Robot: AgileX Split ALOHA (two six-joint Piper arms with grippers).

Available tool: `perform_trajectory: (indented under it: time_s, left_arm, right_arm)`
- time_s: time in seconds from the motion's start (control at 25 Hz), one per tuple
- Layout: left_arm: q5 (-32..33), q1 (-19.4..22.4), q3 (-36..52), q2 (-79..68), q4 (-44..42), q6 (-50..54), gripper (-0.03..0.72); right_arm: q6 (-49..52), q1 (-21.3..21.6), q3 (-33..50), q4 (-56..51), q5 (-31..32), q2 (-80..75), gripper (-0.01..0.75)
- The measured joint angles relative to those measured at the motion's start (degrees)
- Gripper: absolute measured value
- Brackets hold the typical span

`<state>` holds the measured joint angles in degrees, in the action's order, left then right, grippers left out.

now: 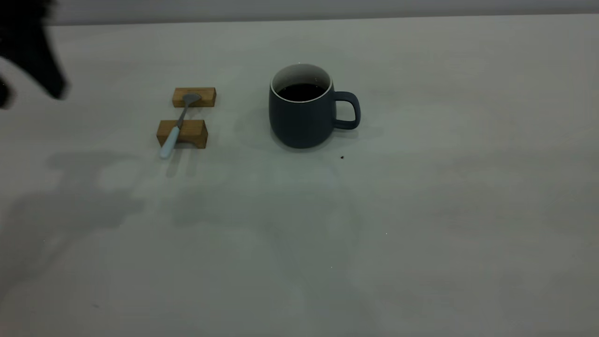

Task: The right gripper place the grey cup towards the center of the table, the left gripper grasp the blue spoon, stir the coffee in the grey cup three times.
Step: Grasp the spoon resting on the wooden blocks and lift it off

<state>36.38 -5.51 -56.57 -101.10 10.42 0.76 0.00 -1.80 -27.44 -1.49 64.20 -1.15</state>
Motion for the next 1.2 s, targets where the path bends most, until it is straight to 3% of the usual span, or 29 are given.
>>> perform_trajectory:
  time_s: [0.2,0.6,1.2]
  left_arm:
    - [-1.39,-3.51,-8.35,-11.76,0.0,1.71,0.608]
    - [-4.56,-6.12,-17.5,-23.58,-0.05,6.12,0.594]
    - [-6.86,-6.89,-21.5,-31.79,-3.49,8.76,0.594]
  right_arm:
    - [0.0,0.0,0.0,0.0,0.0,0.0,0.592]
    - [0.0,0.0,0.0,0.0,0.0,0.0,0.592]
    - [0.0,0.0,0.0,0.0,0.03,0.0,0.592]
